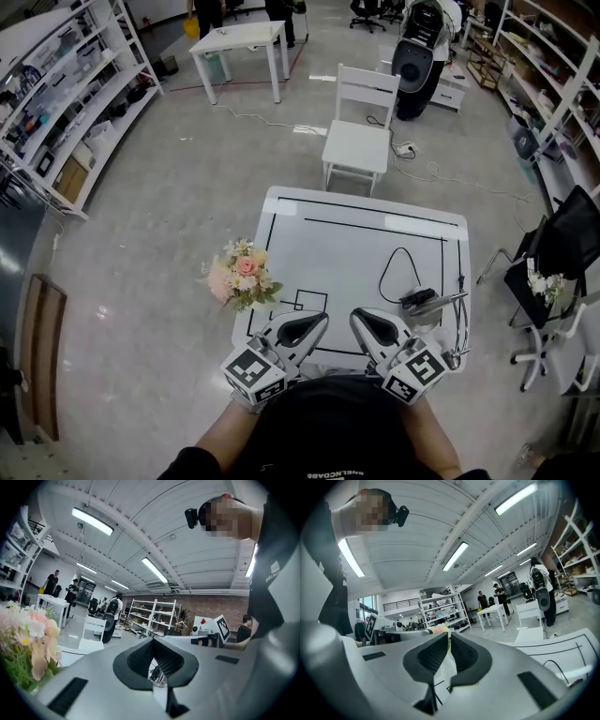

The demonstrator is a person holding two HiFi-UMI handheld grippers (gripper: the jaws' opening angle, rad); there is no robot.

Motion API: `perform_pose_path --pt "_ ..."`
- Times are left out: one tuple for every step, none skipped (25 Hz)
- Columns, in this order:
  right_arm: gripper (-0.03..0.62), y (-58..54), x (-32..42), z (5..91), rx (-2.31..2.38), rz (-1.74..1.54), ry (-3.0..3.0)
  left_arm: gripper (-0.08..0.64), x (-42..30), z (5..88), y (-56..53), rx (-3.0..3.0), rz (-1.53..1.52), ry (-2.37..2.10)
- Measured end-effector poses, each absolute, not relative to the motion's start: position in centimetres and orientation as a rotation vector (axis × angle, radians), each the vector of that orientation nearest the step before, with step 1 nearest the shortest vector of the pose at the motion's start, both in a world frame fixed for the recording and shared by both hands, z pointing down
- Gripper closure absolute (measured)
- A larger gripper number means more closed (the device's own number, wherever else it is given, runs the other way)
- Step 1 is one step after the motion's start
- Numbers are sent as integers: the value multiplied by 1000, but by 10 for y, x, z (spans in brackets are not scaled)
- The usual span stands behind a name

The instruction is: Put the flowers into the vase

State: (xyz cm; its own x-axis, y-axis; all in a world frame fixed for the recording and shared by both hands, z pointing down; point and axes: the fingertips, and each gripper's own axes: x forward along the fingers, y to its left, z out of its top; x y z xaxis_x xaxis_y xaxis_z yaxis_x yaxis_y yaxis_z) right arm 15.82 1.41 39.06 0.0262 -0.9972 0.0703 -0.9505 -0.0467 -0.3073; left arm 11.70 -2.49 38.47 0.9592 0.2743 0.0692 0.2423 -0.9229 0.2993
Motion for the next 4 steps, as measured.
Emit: perform_pose_path --pt "561 15 158 391 -2117 -400 2036 555 117 386 -24 2817 159 388" --pt "561 15 159 392 -2118 -401 2034 555 116 387 -23 2809 158 399" --pt "561 16 159 393 -2120 -402 2032 555 116 388 -21 2798 157 411" --pt "561 16 160 394 -2121 -403 2031 555 115 389 -20 2786 156 422"
